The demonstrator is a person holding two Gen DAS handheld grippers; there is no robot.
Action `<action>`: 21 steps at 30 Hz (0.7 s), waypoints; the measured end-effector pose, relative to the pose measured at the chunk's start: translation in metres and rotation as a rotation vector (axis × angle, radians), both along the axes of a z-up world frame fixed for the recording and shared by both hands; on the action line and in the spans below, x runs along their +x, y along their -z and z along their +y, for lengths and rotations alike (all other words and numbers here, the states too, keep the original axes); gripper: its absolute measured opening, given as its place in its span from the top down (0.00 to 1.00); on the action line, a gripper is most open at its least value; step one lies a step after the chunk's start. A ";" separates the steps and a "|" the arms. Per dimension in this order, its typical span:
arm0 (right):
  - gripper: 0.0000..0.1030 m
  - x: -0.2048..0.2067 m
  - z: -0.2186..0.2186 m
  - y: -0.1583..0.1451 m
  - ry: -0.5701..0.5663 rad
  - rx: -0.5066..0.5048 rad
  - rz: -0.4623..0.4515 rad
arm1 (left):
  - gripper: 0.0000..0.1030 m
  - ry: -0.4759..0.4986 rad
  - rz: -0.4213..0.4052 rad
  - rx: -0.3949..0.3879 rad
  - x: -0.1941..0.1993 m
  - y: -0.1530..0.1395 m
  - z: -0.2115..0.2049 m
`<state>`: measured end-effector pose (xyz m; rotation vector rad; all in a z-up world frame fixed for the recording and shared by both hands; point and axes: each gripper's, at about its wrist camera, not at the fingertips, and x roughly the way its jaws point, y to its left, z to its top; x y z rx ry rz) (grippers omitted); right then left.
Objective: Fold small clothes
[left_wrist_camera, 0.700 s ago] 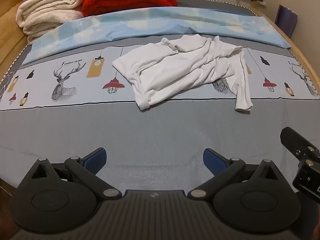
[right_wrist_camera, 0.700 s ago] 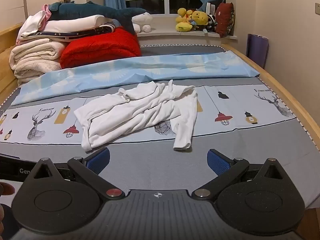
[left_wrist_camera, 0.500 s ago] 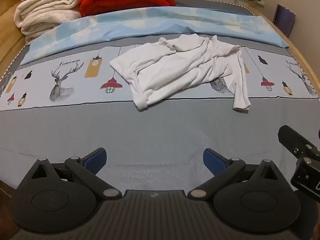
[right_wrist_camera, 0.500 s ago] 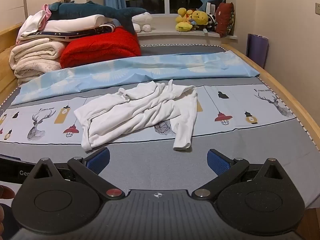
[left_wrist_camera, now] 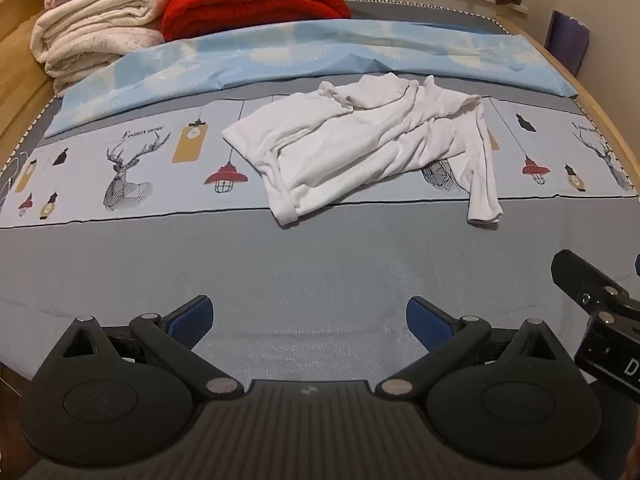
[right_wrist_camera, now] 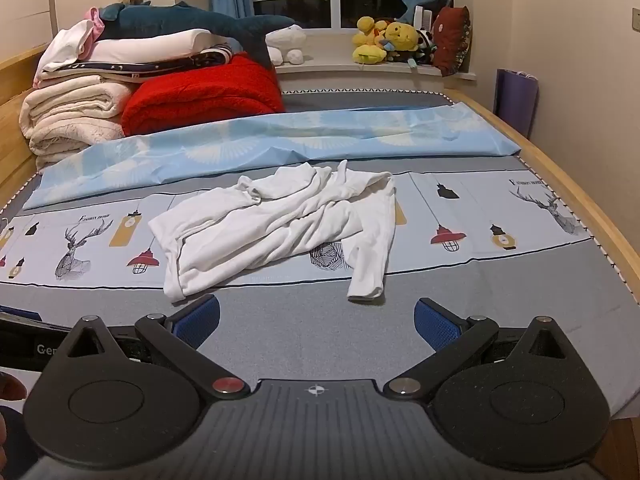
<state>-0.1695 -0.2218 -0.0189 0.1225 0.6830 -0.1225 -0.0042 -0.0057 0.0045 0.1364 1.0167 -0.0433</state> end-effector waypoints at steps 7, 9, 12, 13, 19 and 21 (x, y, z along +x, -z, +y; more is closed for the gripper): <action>0.01 0.004 0.004 0.002 0.006 -0.007 0.007 | 0.00 -0.006 -0.026 0.012 -0.001 -0.004 0.001; 0.01 0.003 0.003 0.001 0.011 -0.007 0.010 | 0.00 -0.008 -0.028 0.012 -0.002 -0.004 0.001; 0.01 0.003 0.001 0.000 0.015 -0.015 0.012 | 0.00 -0.009 -0.030 0.013 -0.003 -0.004 0.000; 0.01 0.004 0.001 0.000 0.016 -0.019 0.014 | 0.00 -0.009 -0.033 0.013 -0.003 -0.004 0.000; 0.01 0.004 0.002 0.000 0.015 -0.020 0.015 | 0.00 -0.006 -0.051 0.020 -0.006 -0.010 -0.002; 0.01 0.004 0.002 -0.001 0.014 -0.023 0.011 | 0.00 -0.006 -0.051 0.020 -0.007 -0.010 -0.002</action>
